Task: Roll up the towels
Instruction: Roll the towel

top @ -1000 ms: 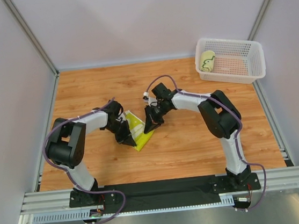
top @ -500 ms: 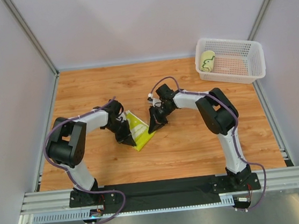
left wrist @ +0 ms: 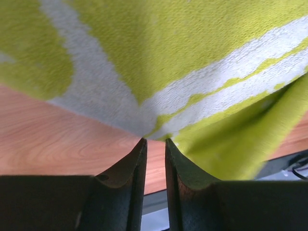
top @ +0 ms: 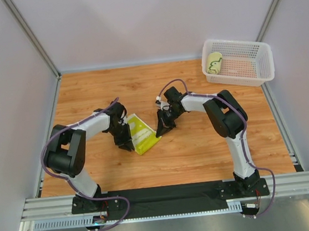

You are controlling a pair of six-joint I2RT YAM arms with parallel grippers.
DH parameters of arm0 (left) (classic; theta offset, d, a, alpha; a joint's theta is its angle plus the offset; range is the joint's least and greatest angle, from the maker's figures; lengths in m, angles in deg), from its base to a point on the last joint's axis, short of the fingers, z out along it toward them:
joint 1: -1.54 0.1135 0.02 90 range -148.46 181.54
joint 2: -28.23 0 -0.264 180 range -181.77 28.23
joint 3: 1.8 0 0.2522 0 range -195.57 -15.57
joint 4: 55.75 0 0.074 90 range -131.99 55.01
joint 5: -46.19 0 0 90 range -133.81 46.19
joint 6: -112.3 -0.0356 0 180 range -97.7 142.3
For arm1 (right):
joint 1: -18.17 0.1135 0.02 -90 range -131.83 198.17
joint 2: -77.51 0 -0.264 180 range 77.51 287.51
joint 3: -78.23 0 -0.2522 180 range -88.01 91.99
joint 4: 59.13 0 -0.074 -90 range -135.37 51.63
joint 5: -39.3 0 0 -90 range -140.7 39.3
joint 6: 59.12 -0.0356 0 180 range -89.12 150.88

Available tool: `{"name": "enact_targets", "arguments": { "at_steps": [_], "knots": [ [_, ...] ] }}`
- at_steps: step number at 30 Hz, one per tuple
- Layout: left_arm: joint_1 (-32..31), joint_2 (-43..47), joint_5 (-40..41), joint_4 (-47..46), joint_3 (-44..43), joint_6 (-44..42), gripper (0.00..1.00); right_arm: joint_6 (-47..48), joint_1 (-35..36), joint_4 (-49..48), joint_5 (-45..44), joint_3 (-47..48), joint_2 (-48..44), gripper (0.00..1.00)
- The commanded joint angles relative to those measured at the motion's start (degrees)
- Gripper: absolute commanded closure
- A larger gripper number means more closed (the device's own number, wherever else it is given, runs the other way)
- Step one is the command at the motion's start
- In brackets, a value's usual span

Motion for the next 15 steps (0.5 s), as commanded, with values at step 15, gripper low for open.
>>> {"name": "enact_targets", "arguments": {
  "at_steps": [15],
  "knots": [
    [-21.2, 20.1, 13.8, -2.1, -5.9, -19.5, 0.68, -0.1, 0.3, -1.2, -1.9, -0.5, -1.9, 1.0]
  ]
}}
